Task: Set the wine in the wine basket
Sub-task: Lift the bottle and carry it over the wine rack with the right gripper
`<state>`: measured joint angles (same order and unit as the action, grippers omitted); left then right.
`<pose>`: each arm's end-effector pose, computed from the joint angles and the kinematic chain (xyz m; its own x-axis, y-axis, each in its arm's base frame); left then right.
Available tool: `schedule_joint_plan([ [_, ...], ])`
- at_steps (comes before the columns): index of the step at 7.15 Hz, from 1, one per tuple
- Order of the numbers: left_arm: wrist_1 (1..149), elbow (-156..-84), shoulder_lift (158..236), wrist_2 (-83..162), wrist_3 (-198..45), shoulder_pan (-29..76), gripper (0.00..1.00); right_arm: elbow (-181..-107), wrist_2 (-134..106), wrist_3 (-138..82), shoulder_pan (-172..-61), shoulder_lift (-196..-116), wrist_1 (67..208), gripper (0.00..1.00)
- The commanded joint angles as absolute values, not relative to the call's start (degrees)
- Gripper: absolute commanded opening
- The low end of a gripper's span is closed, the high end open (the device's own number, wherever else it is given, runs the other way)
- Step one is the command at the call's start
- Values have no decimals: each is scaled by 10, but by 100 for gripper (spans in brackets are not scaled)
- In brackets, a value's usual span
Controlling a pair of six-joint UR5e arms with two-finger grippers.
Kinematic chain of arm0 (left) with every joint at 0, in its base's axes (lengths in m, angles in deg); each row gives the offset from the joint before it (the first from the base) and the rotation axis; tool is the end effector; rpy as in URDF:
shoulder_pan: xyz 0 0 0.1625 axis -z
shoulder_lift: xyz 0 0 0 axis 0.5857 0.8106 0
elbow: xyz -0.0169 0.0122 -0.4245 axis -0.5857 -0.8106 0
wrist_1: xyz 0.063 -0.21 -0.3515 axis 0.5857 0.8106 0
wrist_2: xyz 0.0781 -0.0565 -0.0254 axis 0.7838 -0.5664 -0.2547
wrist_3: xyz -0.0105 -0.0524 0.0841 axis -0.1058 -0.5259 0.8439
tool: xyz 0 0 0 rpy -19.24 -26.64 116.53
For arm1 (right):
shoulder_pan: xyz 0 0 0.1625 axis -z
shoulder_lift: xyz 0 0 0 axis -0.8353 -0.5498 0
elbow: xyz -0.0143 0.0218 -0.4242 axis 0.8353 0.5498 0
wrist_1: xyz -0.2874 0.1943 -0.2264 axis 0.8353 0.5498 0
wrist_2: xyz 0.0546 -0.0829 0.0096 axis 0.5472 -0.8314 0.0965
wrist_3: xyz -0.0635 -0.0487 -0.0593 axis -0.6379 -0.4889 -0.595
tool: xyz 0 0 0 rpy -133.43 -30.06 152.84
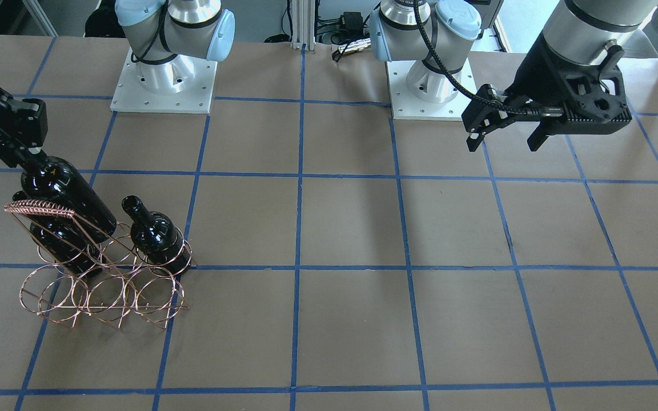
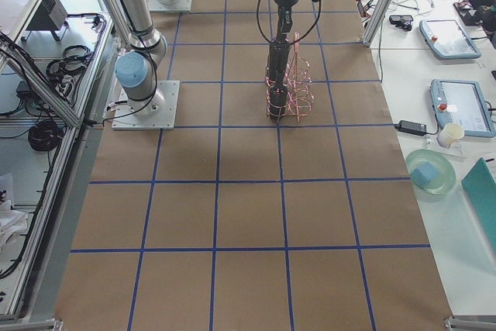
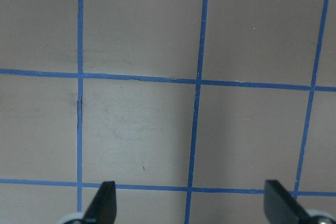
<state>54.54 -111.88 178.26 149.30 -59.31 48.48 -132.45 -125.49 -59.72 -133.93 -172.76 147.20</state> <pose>-0.0861 -0.5096 0.5312 -0.9980 -0.0577 0.0252 -0.0580 0.9983 -0.0109 0.0172 -0.5384 0.5251 -0.9990 -0.0434 -0.0116 -0.0429 0.9983 -0.0388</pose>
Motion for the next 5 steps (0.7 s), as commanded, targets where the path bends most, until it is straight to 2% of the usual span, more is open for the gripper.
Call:
schedule_joint_plan([
  [1,544,-1120,1779,1496,-588,493,100,-1333,-1257,-579,-1363,-1717,1492,0],
  [5,544,-1121,1777,1496,-582,487,100,-1352,-1277,-594,-1365,-1707,1514,0],
])
